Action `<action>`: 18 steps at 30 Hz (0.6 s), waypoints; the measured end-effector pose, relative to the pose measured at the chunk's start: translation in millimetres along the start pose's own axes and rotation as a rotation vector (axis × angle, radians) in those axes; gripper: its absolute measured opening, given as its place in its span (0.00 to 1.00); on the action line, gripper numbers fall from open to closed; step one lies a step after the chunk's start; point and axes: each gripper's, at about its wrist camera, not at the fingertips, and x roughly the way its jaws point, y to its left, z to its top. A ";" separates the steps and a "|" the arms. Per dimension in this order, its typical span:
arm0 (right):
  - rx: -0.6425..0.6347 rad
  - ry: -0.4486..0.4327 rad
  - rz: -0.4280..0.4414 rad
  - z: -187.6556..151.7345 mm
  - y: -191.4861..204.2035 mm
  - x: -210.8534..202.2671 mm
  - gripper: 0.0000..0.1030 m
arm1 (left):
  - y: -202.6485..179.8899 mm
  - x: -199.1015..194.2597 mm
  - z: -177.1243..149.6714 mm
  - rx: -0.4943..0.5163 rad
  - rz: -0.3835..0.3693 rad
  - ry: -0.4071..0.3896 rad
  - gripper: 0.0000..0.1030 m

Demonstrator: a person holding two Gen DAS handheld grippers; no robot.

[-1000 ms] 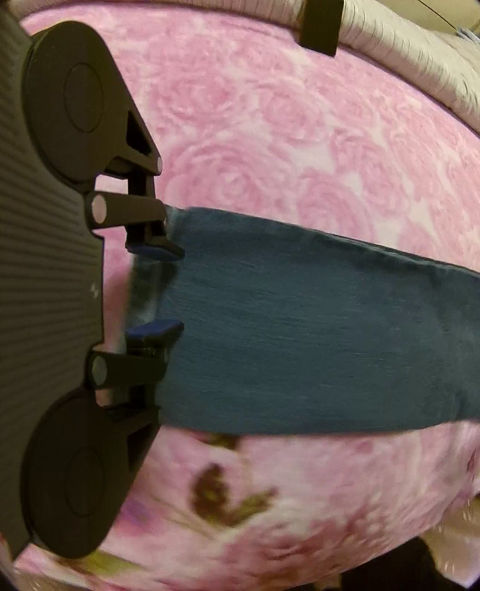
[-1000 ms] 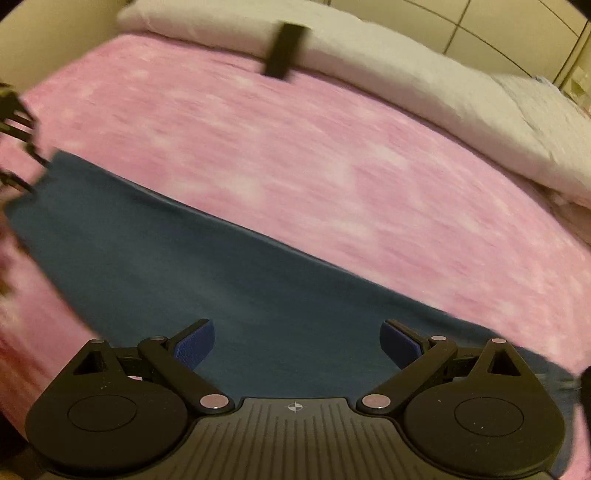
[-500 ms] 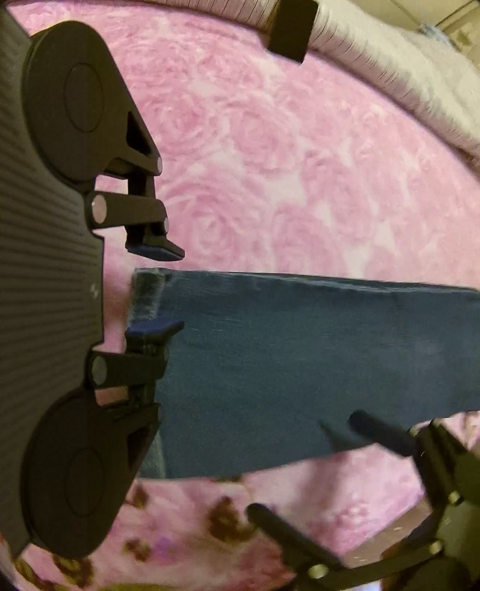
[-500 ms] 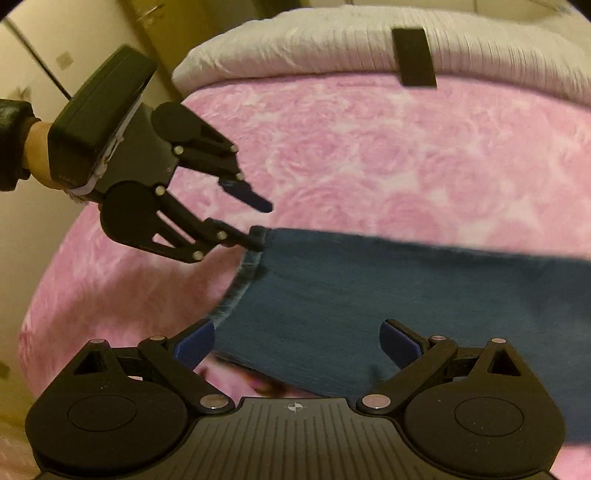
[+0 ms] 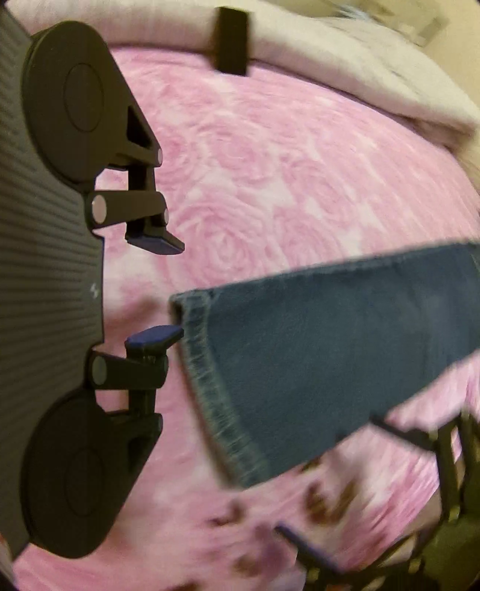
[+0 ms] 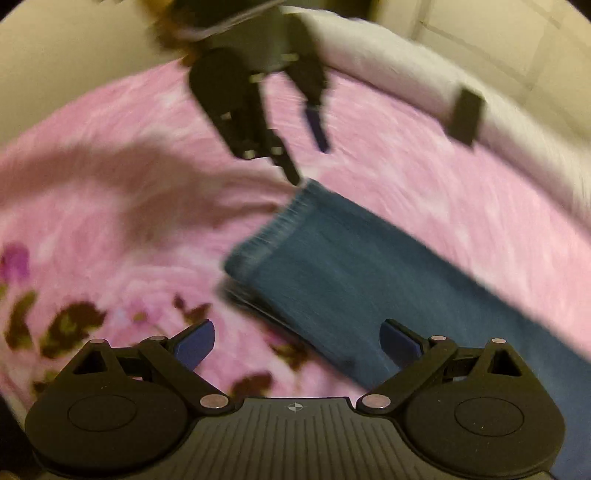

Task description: Fold clothes

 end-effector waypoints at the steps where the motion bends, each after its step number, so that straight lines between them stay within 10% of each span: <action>1: -0.052 -0.010 -0.027 1.3 9.9 5.4 0.95 | -5.4 -3.5 -4.7 0.031 0.003 -0.015 0.37; 15: -0.499 -0.044 -0.293 -22.8 32.6 62.5 0.83 | -42.9 -5.8 -37.0 0.134 0.114 -0.172 0.37; 17: -0.446 -0.018 -0.310 -19.8 28.0 62.2 0.18 | -52.4 -2.6 -35.9 0.213 0.147 -0.193 0.41; 18: -0.417 -0.005 -0.318 -18.2 25.5 61.8 0.17 | -56.7 -1.0 -35.1 0.249 0.165 -0.206 0.44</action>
